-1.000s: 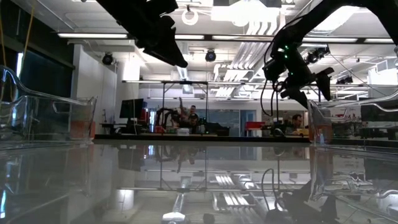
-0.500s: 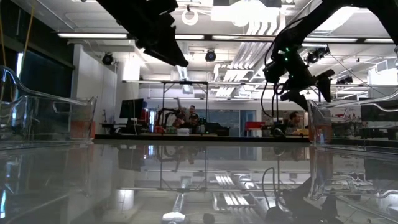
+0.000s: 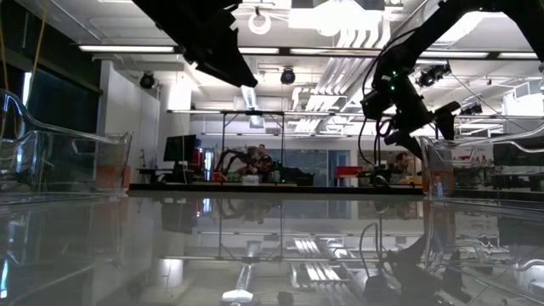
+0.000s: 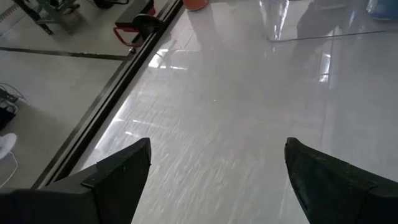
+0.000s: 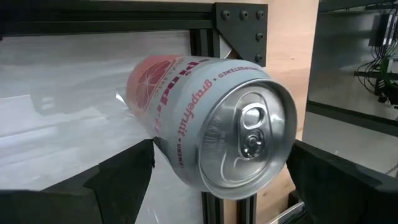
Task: Sort soda cans
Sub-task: Put the right orange-white soda can into the left transparent bin
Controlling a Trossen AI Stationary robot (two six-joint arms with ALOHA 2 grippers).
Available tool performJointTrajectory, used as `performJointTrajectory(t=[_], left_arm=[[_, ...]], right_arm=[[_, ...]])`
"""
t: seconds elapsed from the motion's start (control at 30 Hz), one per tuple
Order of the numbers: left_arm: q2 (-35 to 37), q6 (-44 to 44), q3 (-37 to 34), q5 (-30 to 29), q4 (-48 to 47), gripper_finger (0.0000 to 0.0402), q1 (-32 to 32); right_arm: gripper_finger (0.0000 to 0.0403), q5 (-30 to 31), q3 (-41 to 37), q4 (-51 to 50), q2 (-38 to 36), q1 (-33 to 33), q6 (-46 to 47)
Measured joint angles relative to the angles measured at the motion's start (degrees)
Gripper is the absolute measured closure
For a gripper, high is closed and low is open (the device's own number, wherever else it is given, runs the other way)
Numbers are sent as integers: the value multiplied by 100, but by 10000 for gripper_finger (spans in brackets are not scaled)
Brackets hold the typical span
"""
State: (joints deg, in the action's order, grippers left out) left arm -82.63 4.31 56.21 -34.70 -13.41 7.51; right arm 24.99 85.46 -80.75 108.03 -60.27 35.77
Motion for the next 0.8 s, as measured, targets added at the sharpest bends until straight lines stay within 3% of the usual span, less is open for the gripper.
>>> performJointTrajectory(t=[0.27, 0.5, 0.8], left_arm=[[-2, 5, 0, 0, 20, 58, 9], [-2, 5, 0, 1, 117, 58, 9], [-2, 5, 0, 7, 133, 58, 9]], right_arm=[[52, -189, -225, 764, -20, -68, -537], [52, -757, -418, 1223, 10, -148, -1032], [55, -738, -581, 1438, 11, -165, -1299]])
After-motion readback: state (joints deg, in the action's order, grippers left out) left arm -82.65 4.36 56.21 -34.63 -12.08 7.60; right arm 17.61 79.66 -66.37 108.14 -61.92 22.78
